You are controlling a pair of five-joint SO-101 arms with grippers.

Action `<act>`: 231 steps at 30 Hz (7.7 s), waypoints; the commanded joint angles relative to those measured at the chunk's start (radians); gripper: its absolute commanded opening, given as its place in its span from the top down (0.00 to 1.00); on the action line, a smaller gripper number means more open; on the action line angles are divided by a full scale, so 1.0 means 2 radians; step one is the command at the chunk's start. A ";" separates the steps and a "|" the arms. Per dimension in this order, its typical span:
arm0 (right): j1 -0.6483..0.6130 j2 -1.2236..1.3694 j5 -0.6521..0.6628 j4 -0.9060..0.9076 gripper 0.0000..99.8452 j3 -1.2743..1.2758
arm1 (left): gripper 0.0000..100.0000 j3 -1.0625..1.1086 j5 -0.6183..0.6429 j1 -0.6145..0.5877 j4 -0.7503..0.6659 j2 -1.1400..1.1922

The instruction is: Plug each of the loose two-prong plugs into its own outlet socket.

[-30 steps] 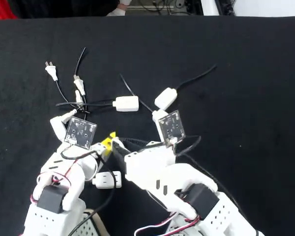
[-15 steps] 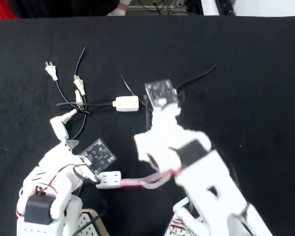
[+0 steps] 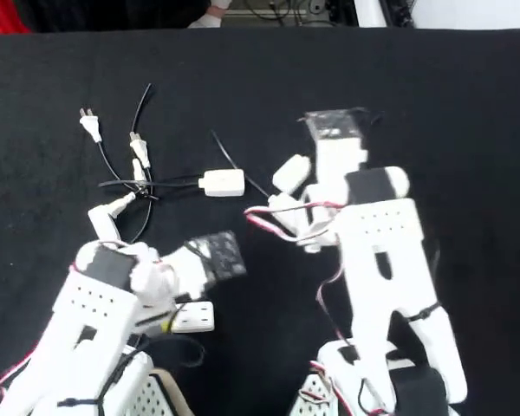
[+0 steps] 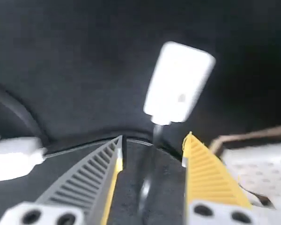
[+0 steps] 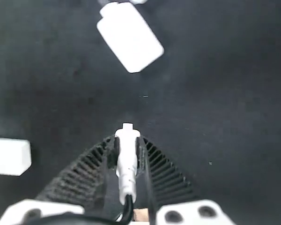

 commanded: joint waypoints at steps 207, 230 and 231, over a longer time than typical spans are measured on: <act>0.082 -0.135 0.110 -0.311 0.95 0.298 | 0.97 -0.046 0.229 -0.034 -0.311 0.262; 0.082 -0.135 0.110 -0.331 0.95 0.314 | 0.74 -0.222 0.232 -0.316 -0.358 0.381; 0.082 -0.135 0.110 -0.331 0.95 0.314 | 0.70 -0.228 0.244 -0.324 -0.351 0.388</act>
